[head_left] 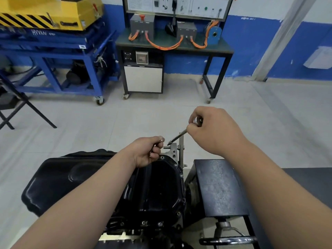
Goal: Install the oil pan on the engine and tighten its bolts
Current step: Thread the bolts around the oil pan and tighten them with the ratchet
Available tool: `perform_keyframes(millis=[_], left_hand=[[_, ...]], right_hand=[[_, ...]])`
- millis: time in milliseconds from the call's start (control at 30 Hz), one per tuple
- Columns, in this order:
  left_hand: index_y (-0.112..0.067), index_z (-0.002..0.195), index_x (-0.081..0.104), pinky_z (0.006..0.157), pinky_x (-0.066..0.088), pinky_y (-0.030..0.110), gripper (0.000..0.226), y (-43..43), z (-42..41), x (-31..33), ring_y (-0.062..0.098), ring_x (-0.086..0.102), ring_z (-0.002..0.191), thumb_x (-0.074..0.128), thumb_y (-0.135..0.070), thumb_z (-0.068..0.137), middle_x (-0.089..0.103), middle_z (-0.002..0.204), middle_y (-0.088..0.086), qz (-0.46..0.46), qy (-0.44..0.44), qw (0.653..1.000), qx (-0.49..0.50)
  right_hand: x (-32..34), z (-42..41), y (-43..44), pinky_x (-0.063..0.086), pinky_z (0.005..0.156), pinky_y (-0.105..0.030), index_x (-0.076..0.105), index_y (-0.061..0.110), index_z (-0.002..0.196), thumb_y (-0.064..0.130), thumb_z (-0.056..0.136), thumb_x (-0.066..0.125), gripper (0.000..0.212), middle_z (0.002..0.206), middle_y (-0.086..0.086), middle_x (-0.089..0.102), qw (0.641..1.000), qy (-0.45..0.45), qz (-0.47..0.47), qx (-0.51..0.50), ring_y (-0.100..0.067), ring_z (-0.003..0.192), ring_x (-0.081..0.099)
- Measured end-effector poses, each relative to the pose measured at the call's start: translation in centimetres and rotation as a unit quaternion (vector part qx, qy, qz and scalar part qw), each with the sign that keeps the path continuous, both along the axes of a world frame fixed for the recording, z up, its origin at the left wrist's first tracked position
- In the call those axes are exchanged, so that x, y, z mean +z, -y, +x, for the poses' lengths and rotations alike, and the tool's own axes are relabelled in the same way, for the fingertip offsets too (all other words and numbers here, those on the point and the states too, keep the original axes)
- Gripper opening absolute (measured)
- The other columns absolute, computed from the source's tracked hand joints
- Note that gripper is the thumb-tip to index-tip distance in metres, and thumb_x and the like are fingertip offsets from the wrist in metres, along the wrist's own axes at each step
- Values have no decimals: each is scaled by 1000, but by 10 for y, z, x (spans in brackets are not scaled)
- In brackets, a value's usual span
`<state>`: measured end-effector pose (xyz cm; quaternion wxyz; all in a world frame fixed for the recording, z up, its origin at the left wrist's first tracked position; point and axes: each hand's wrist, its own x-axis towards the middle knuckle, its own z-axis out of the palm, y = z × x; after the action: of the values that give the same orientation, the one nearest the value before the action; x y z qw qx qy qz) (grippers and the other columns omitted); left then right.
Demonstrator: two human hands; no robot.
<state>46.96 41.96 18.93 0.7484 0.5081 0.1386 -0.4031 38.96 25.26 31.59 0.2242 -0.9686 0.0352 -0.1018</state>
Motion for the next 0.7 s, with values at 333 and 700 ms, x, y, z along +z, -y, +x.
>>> perform_keyframes(millis=[333, 700], left_hand=[[-15, 73, 47, 26, 19, 10, 25, -2, 8, -1, -1, 29, 32, 50, -26, 95, 38, 47, -9, -49, -52, 996, 54], [-16, 71, 42, 24, 19, 11, 27, -10, 8, 4, 2, 29, 29, 47, -26, 96, 35, 46, -7, -155, -121, 979, 53]], right_hand=[[15, -20, -9, 38, 49, -22, 58, 29, 64, 29, 69, 53, 7, 71, 24, 57, 988, 90, 115, -55, -3, 58, 52], [9, -34, -21, 37, 47, -20, 59, 28, 64, 29, 67, 51, 9, 64, 20, 58, 982, 80, 154, -78, -4, 49, 50]])
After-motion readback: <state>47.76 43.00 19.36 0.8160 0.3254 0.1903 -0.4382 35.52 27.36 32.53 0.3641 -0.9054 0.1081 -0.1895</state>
